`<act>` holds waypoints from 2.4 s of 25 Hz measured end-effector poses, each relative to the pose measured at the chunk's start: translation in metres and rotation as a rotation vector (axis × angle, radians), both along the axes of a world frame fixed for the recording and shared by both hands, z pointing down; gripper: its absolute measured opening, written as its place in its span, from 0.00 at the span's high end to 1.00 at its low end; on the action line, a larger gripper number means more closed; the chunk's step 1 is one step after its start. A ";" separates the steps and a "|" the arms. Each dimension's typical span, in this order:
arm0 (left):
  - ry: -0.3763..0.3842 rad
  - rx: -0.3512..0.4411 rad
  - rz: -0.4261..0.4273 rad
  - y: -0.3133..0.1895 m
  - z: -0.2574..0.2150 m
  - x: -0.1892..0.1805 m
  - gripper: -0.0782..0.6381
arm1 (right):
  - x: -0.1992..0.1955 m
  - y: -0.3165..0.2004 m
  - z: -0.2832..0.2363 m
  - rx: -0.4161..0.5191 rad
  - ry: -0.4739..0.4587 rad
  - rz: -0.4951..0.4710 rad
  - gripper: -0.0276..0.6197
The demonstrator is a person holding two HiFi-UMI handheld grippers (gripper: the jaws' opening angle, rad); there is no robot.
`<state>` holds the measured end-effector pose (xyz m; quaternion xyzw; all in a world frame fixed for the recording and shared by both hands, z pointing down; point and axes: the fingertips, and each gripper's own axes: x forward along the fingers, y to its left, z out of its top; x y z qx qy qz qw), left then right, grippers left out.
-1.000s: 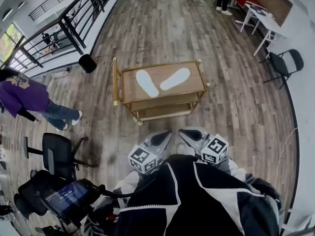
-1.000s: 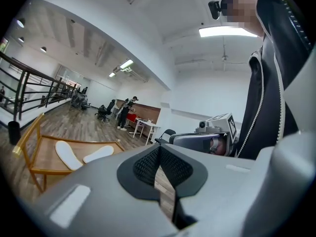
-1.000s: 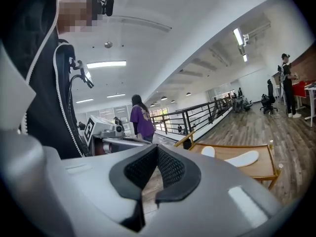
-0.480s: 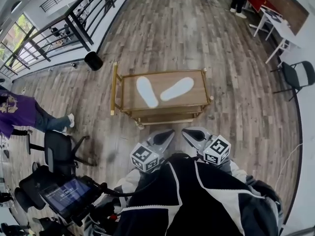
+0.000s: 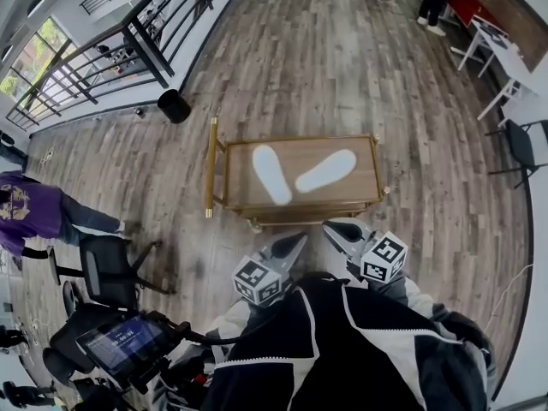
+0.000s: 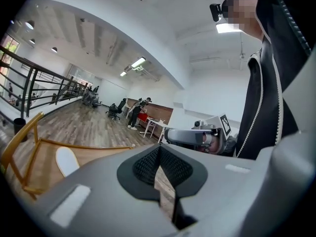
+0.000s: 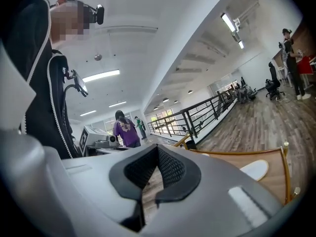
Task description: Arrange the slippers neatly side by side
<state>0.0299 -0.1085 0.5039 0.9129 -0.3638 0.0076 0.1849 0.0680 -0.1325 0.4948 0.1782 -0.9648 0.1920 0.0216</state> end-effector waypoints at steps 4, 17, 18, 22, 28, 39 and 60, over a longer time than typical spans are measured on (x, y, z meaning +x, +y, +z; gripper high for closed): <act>0.005 0.003 0.040 -0.045 0.000 -0.028 0.87 | -0.024 -0.043 0.004 0.001 0.019 0.045 0.95; 0.011 0.010 0.215 -0.138 -0.014 -0.103 0.87 | -0.097 -0.126 -0.013 0.018 0.006 0.237 0.95; 0.011 0.009 0.221 -0.141 -0.011 -0.103 0.87 | -0.096 -0.128 -0.012 0.016 0.008 0.245 0.95; 0.003 0.013 0.190 -0.152 0.001 -0.090 0.87 | -0.079 -0.134 -0.003 0.022 0.010 0.233 0.95; 0.008 0.042 0.088 -0.183 -0.014 -0.088 0.87 | -0.069 -0.162 -0.014 0.048 0.047 0.151 0.95; -0.052 0.070 -0.104 -0.194 0.006 -0.074 0.87 | -0.031 -0.166 -0.005 0.050 0.077 0.027 0.95; -0.265 -0.569 -0.436 -0.262 0.245 -0.165 0.60 | 0.033 -0.139 0.011 -0.016 0.147 0.194 0.95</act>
